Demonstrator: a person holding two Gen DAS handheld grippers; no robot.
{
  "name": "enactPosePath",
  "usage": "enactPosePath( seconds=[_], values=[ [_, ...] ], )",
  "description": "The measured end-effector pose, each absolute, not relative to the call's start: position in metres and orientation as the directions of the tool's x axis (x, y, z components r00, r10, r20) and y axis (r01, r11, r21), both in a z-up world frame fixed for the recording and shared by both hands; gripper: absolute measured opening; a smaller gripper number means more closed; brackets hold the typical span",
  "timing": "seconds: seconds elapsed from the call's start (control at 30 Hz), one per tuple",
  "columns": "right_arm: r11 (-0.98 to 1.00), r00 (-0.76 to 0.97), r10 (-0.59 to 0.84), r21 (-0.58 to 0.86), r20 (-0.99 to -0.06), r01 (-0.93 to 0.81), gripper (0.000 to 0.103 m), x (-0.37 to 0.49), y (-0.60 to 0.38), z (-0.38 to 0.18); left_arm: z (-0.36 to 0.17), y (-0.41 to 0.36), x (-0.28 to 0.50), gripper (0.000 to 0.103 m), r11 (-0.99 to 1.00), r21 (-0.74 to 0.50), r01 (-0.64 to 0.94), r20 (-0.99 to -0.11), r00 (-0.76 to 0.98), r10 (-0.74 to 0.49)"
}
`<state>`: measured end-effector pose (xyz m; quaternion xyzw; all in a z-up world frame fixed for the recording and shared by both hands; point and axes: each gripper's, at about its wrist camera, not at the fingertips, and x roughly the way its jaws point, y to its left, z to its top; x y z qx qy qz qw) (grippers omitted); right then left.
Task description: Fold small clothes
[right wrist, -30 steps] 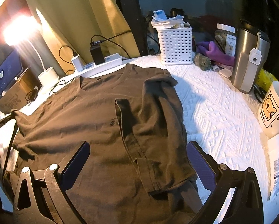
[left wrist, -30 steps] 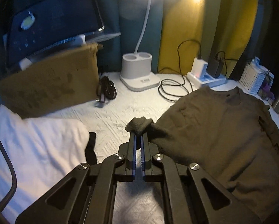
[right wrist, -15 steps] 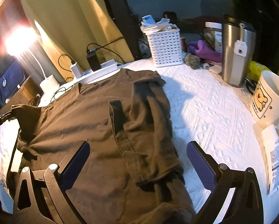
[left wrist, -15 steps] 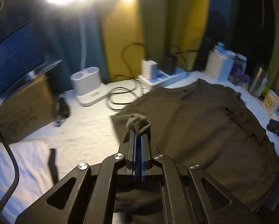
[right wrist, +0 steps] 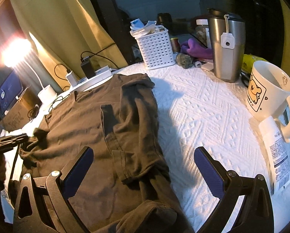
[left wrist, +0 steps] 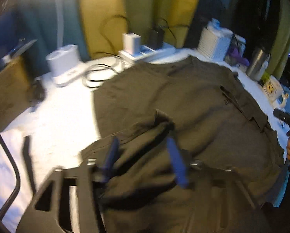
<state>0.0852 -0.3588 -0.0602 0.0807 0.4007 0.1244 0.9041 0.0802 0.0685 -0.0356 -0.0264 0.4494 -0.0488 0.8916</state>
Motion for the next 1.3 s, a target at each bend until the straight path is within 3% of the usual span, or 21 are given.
enactPosePath(
  seconds=[0.2,0.33,0.53,0.57,0.63,0.7,1.07,1.2,1.3],
  values=[
    [0.954,0.63,0.301,0.232,-0.716,-0.193,0.103,0.088,-0.339,-0.063,-0.051,0.124,0.065,0.063,0.991,-0.121,-0.049,-0.812,0.58,-0.071],
    [0.953,0.624,0.301,0.215,-0.721,-0.212,0.103,0.087,-0.326,-0.06,-0.077,0.15,0.073,0.063,0.973,-0.205,-0.104,-0.821,0.559,-0.114],
    [0.962,0.627,0.274,0.196,-0.729,-0.193,0.103,0.085,-0.322,-0.058,-0.084,0.147,0.082,0.061,0.962,-0.267,-0.057,-0.788,0.588,-0.184],
    [0.962,0.628,0.272,0.194,-0.729,-0.191,0.103,0.084,-0.322,-0.057,-0.083,0.141,0.083,0.054,0.964,-0.264,-0.028,-0.78,0.594,-0.196],
    [0.963,0.629,0.269,0.19,-0.729,-0.191,0.103,0.083,-0.321,-0.057,-0.083,0.129,0.084,0.014,0.968,-0.251,0.02,-0.783,0.584,-0.215],
    [0.963,0.63,0.269,0.187,-0.729,-0.195,0.103,0.082,-0.319,-0.055,-0.082,0.12,0.083,0.003,0.974,-0.224,0.037,-0.786,0.584,-0.203],
    [0.963,0.637,0.269,0.186,-0.722,-0.196,0.103,0.07,-0.324,-0.051,-0.053,0.05,0.048,0.002,0.966,-0.136,0.221,-0.757,0.605,-0.245],
    [0.962,0.641,0.272,0.193,-0.717,-0.193,0.103,0.065,-0.328,-0.051,-0.065,0.024,0.046,0.004,0.951,-0.11,0.29,-0.799,0.543,-0.258],
    [0.962,0.641,0.274,0.198,-0.717,-0.189,0.103,0.062,-0.331,-0.052,-0.08,0.015,0.045,0.004,0.955,-0.015,0.297,-0.844,0.508,-0.172]
  ],
)
